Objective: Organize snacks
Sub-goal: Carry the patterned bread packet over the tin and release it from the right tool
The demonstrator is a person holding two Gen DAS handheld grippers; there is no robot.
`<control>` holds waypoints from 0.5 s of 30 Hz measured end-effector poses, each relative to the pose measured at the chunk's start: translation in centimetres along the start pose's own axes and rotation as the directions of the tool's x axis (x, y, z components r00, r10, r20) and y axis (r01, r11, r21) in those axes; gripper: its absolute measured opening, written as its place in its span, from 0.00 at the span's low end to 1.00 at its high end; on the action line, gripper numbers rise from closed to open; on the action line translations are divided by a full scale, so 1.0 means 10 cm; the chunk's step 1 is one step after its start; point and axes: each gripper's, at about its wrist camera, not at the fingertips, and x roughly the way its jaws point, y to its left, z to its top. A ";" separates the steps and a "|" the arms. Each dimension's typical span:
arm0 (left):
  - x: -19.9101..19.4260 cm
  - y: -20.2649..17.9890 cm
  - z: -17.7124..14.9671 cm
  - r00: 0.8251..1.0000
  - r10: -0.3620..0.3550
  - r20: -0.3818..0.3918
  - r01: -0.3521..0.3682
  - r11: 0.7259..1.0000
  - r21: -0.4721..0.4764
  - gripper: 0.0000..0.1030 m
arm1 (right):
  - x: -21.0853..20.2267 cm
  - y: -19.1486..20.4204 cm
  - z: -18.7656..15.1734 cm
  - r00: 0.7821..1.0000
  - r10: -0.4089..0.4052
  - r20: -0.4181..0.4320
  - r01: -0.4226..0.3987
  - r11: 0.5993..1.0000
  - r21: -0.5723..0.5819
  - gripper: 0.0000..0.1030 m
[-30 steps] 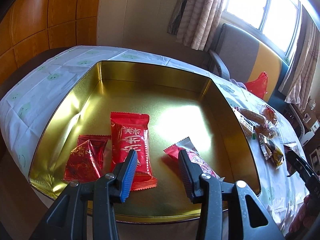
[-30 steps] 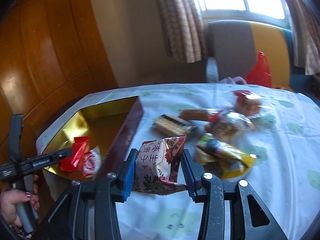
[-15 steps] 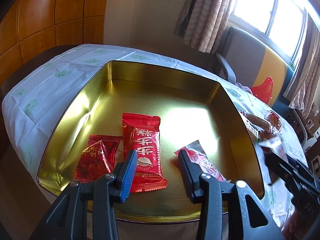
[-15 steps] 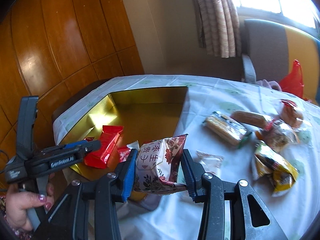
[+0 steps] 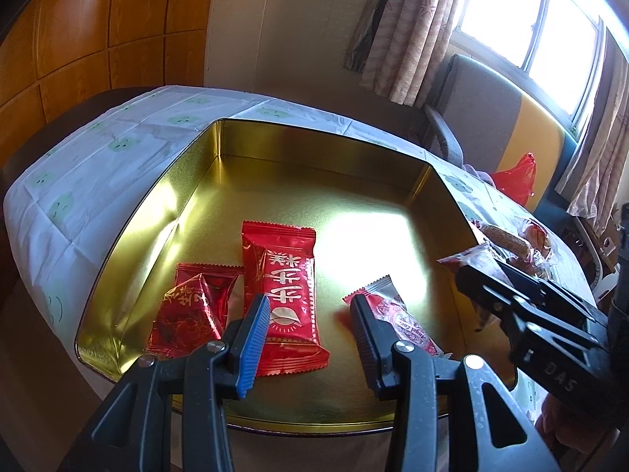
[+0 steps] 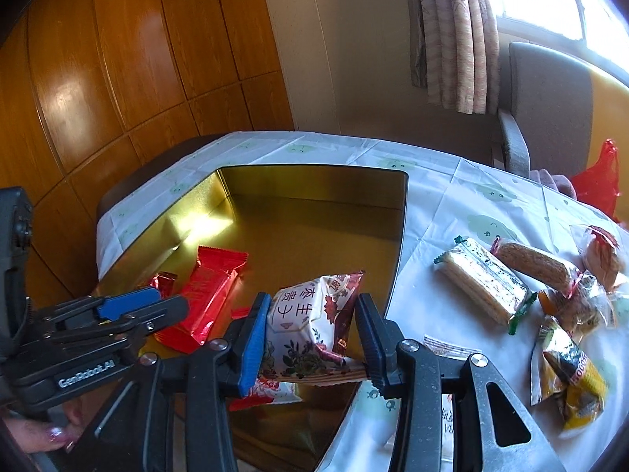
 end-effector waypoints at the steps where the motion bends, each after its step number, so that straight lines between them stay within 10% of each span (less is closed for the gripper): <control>1: 0.00 -0.01 0.00 1.000 0.000 0.000 0.000 1.000 0.002 0.42 | 0.02 0.00 0.01 1.000 -0.004 -0.004 0.004 1.000 -0.004 0.43; 15: -0.01 -0.02 0.00 1.000 -0.007 0.000 0.007 1.000 0.001 0.42 | 0.44 0.03 0.32 0.995 -0.054 -0.079 0.044 0.992 -0.117 0.44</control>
